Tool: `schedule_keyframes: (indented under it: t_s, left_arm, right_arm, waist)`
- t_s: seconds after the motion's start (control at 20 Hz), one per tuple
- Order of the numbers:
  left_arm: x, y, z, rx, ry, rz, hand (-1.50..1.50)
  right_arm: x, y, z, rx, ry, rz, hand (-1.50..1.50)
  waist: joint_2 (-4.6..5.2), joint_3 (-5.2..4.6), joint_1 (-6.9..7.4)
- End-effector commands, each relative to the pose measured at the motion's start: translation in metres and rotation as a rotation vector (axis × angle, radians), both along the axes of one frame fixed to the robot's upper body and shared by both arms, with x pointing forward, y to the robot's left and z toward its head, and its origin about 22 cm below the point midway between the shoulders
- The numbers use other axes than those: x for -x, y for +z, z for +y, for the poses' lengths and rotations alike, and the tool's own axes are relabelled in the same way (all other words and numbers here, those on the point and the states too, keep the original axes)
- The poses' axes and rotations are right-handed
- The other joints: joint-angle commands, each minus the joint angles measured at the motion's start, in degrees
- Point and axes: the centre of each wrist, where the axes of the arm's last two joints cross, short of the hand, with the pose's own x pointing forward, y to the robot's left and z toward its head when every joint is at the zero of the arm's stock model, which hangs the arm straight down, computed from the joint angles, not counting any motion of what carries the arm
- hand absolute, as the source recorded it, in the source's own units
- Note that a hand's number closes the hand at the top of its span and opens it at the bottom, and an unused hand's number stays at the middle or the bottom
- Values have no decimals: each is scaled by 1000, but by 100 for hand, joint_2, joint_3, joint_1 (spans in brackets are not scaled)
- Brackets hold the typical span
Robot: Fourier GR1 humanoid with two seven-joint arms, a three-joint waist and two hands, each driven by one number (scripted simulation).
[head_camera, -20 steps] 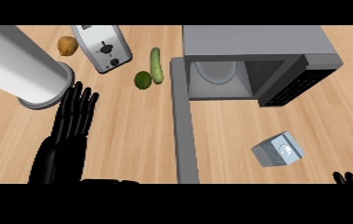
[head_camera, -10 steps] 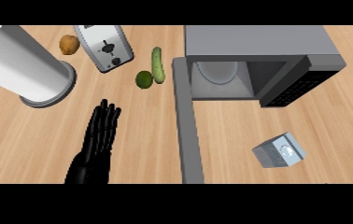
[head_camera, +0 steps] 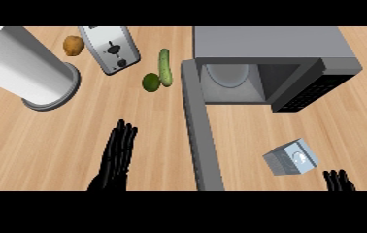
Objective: Pick up the milk, place it into the microwave and close the microwave
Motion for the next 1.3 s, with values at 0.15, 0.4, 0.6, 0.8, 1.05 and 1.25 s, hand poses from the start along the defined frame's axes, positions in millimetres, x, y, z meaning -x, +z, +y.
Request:
schedule_keyframes:
  t_s: [0.15,0.4,0.6,0.8,1.05,1.25]
  left_arm:
    - [7,-2,21,-2,-14,23,-150]
    - [7,0,18,21,-20,30,-150]
    - [20,-6,49,24,-14,45,-150]
    - [23,-6,61,19,-3,28,-150]
    - [26,-4,83,24,-14,34,-150]
    - [30,-16,90,24,-15,37,-150]
  right_arm:
    - [-45,-49,-19,17,-42,14,-150]
    - [-40,-56,-26,57,-67,16,-150]
    - [-61,-69,-39,82,-105,19,-150]
    - [-78,-77,-29,100,-119,28,-150]
    - [-111,-71,-63,103,-138,12,150]
    - [-98,-93,-58,102,-191,-27,150]
  waist:
    - [8,3,42]
    - [4,0,0]
    - [3,0,22]
    - [3,-1,24]
    - [5,-1,40]
    - [4,0,30]
